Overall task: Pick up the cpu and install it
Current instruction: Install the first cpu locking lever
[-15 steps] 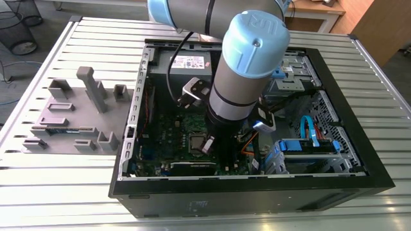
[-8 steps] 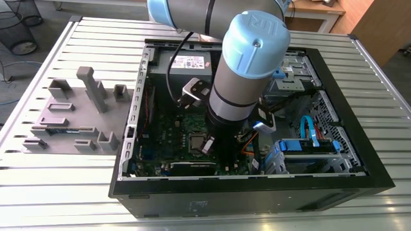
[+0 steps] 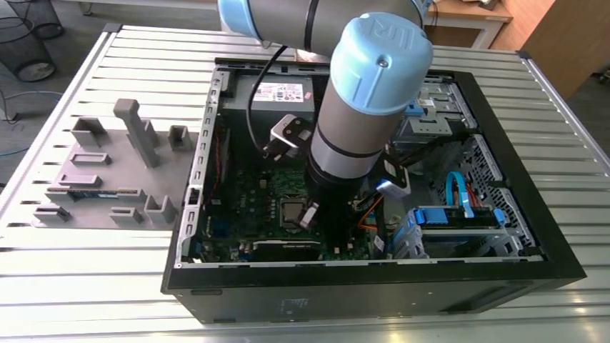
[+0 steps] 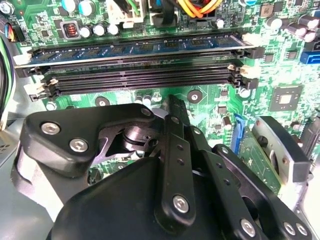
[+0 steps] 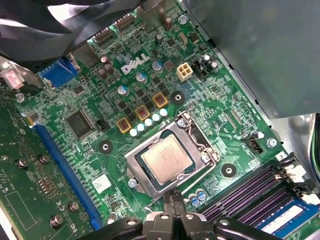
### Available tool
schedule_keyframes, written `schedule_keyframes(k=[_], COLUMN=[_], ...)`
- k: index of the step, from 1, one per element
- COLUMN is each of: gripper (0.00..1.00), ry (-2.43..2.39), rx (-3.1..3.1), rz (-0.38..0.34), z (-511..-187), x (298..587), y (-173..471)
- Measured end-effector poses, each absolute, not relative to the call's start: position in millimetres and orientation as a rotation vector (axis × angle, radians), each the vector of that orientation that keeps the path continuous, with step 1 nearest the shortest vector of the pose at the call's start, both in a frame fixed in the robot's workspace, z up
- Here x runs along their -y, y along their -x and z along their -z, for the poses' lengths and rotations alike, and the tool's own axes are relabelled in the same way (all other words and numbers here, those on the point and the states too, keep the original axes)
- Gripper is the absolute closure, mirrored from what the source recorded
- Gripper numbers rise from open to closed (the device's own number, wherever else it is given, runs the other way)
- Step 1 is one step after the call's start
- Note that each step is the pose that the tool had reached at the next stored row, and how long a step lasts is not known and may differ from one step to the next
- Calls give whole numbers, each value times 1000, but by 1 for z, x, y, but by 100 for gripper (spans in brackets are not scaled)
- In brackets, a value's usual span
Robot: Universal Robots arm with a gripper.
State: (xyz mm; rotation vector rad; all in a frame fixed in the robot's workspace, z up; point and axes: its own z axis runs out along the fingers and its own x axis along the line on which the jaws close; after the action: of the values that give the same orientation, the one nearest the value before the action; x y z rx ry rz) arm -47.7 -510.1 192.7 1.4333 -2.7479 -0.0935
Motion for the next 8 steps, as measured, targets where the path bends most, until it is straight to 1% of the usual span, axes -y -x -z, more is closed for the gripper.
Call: schedule_keyframes(k=[8], gripper=[89], ry=[-1457], rx=[2743], rz=[97], z=[-192], x=[512], y=[47])
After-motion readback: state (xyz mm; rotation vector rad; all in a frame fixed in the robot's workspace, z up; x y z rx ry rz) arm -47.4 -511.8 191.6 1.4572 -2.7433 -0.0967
